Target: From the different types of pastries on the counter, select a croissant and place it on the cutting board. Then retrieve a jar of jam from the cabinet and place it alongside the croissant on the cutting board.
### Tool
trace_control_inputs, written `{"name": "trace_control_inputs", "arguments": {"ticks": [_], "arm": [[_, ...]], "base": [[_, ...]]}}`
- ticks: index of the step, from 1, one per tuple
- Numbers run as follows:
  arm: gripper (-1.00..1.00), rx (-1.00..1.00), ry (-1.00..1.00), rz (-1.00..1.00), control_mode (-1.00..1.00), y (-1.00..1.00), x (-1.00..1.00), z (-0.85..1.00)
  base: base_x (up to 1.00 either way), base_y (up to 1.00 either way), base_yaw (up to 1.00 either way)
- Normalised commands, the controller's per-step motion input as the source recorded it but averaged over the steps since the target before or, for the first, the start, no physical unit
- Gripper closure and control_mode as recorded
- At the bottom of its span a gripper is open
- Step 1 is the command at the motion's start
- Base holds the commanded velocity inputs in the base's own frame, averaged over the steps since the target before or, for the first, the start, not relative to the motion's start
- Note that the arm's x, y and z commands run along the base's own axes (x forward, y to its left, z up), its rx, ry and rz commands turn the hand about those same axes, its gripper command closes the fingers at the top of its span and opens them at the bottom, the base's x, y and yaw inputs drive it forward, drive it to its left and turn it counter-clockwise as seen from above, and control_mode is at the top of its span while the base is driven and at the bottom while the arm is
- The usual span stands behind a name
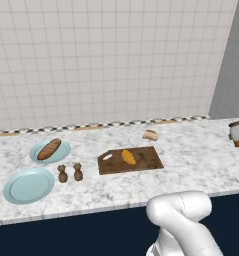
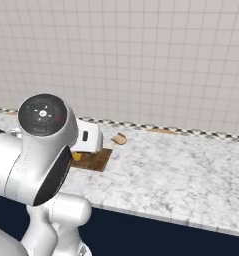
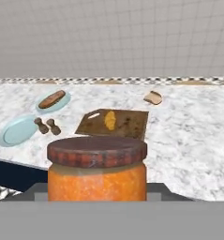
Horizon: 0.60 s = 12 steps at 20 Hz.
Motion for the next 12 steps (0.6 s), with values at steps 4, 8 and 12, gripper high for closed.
{"name": "trace_control_inputs", "arguments": {"ticks": [4,8,12], "arm": [[1.00,0.31,-0.60,0.12,-1.00,0.66,1.00,-1.00],[1.00,0.13,-0.26,0.64,-1.00,0.08,0.95,-1.00],[1.00,0.13,0.00,0.83,-1.00,0.00,0.84,-1.00]], "base": [[0.00,0.00,0.00],[0.00,0.00,0.00],[0.00,0.00,0.00]]}}
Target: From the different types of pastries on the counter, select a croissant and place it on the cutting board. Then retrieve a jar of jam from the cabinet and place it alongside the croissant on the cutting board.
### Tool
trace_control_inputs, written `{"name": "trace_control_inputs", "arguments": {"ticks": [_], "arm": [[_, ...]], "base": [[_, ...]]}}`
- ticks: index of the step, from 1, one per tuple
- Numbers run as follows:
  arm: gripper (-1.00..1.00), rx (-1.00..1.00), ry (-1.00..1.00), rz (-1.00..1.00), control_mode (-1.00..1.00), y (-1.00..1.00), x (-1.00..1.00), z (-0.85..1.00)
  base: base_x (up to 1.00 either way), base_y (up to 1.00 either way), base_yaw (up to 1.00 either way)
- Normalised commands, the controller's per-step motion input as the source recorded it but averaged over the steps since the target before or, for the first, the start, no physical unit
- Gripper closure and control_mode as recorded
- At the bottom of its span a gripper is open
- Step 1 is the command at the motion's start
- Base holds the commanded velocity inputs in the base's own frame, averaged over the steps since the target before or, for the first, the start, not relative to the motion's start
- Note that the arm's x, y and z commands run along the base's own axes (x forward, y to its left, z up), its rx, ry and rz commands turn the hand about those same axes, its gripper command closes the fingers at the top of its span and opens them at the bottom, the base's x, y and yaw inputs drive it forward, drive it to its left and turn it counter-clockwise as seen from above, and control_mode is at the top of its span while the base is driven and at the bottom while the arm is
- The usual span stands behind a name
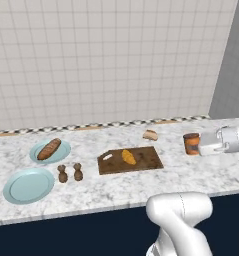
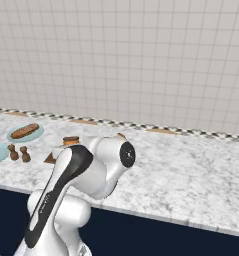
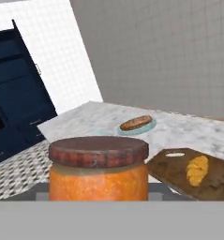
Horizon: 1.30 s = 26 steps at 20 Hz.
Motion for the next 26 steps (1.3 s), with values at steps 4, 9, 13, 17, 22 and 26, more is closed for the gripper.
{"name": "trace_control_inputs", "arguments": {"ticks": [4,9,13,17,22,26], "arm": [[1.00,0.19,0.00,0.71,-1.00,0.00,0.84,-0.80],[1.00,0.02,0.00,-0.01,-1.00,0.12,0.22,-0.08],[1.00,0.07,0.00,-0.03,-1.00,0.33,0.99,-0.43],[1.00,0.07,-0.03,-0.04,-1.00,0.09,0.98,-0.86],[1.00,0.02,-0.04,0.00,-1.00,0.00,0.39,-0.35],[1.00,0.01,-0.03,0.00,-1.00,0.00,0.93,-0.42]], "base": [[0.00,0.00,0.00],[0.00,0.00,0.00],[0.00,0.00,0.00],[0.00,0.00,0.00],[0.00,0.00,0.00],[0.00,0.00,0.00]]}}
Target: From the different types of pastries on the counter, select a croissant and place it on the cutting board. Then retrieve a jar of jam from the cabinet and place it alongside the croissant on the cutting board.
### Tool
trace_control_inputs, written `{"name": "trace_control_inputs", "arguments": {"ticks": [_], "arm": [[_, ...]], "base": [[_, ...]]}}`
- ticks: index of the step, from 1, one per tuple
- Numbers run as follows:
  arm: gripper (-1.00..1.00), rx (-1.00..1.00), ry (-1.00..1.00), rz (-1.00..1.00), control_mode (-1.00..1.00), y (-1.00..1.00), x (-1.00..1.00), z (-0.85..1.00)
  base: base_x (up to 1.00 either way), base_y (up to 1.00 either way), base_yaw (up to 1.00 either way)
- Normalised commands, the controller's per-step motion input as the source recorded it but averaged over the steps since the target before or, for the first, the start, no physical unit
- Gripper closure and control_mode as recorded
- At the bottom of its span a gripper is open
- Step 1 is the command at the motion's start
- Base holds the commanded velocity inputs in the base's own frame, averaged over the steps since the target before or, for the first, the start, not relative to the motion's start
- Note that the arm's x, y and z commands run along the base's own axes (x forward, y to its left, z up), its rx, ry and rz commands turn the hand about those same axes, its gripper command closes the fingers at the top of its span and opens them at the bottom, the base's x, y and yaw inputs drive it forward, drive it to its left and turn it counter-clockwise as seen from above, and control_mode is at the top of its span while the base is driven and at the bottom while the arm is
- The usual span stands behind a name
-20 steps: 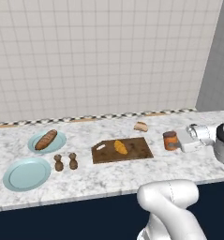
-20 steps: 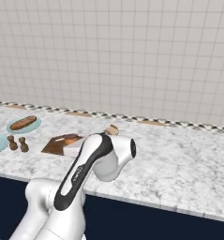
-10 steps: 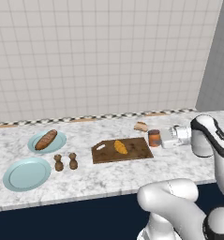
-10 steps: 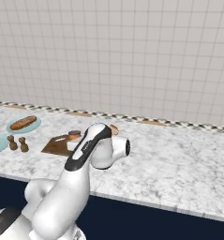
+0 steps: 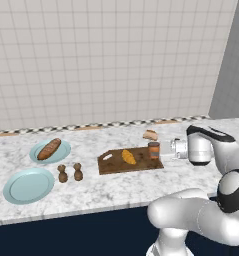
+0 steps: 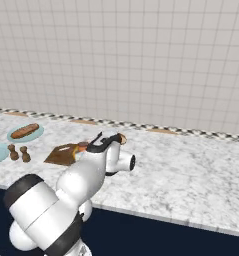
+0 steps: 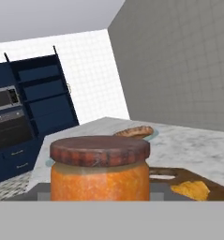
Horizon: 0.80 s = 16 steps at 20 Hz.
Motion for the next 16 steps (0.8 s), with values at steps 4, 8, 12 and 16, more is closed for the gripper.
{"name": "trace_control_inputs", "arguments": {"ticks": [4,8,12,16], "arm": [[1.00,0.00,-0.04,0.01,-1.00,-0.02,0.65,-0.40],[1.00,0.00,-0.05,0.00,-1.00,-0.10,0.14,-0.35],[1.00,0.00,-0.02,0.01,-1.00,-0.10,0.35,-0.38],[1.00,0.00,0.00,0.00,-1.00,0.00,0.76,-0.37]], "base": [[0.00,0.00,0.00],[0.00,0.00,0.00],[0.00,0.00,0.00],[0.00,0.00,0.00]]}}
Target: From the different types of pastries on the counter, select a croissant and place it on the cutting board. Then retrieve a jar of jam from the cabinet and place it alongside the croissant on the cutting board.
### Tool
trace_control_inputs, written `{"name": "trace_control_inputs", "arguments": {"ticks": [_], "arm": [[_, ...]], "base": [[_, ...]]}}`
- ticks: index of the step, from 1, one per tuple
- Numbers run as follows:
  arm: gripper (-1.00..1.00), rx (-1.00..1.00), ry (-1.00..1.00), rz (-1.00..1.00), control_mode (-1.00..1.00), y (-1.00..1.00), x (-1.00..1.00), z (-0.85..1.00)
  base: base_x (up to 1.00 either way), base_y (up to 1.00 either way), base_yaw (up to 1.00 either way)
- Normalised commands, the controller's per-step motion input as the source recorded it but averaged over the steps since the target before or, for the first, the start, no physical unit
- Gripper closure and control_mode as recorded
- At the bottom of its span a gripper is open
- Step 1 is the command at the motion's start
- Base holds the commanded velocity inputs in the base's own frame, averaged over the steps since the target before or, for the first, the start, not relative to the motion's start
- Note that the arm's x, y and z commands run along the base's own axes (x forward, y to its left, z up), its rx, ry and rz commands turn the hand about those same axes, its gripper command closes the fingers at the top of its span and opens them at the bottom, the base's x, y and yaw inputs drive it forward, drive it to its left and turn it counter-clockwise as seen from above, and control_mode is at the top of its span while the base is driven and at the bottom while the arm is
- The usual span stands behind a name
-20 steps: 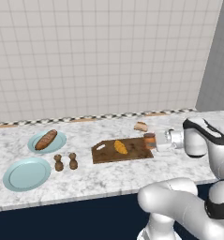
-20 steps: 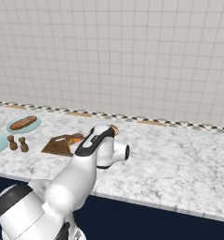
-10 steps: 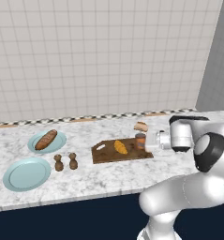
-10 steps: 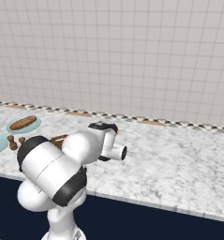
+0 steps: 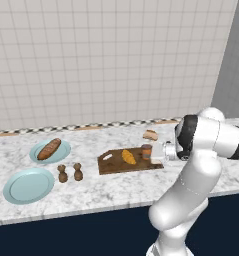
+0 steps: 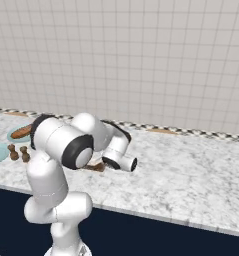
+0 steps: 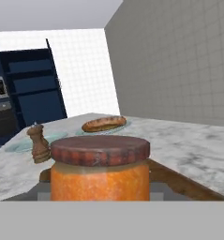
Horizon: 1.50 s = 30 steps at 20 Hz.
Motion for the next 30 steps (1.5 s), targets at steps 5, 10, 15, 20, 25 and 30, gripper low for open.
{"name": "trace_control_inputs", "arguments": {"ticks": [5,10,15,20,25,30], "arm": [[1.00,0.01,-0.02,0.00,-1.00,0.00,0.56,-0.31],[1.00,0.07,-0.09,0.00,-1.00,0.00,0.80,-0.68],[-1.00,0.01,-0.05,0.00,-1.00,0.00,0.32,-0.31],[-1.00,0.02,0.00,0.00,-1.00,-0.12,-0.19,-0.04],[-1.00,0.05,0.00,0.17,-1.00,-0.27,-0.57,0.38],[-1.00,0.00,0.03,0.30,-1.00,-0.01,-0.68,0.53]], "base": [[0.00,0.00,0.00],[0.00,0.00,0.00],[0.00,0.00,0.00],[0.00,0.00,0.00],[0.00,0.00,0.00],[0.00,0.00,0.00]]}}
